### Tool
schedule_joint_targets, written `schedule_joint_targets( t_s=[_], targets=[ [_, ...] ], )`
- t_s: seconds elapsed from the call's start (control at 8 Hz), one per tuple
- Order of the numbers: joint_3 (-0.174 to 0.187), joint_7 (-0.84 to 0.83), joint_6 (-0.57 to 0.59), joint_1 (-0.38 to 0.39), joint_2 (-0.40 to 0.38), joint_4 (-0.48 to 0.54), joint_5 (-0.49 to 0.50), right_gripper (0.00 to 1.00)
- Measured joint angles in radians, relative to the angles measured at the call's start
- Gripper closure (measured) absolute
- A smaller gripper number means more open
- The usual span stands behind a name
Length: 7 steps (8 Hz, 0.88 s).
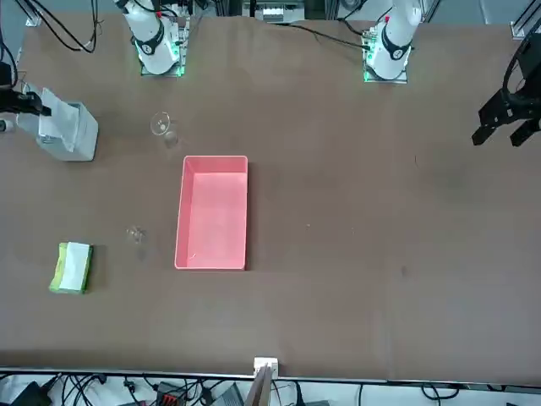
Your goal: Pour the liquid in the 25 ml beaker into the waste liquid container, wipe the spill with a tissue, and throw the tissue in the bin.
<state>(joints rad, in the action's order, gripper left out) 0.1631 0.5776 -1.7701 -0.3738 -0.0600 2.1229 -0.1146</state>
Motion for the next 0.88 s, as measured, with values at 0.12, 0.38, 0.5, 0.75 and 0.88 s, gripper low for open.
schedule_joint_targets(
  t_s=[0.12,0.38,0.5,0.75,0.88],
  targets=[
    [0.000,0.019,0.000,-0.017,-0.014,0.005,0.000,0.96],
    [0.000,0.051,0.002,-0.046,-0.044,0.013,0.000,0.96],
    [0.000,0.063,0.003,-0.057,-0.054,0.015,0.000,0.96],
    [0.000,0.070,0.004,-0.067,-0.063,0.018,0.000,0.96],
    [0.000,0.070,0.003,-0.067,-0.063,0.022,0.000,0.96]
  ],
)
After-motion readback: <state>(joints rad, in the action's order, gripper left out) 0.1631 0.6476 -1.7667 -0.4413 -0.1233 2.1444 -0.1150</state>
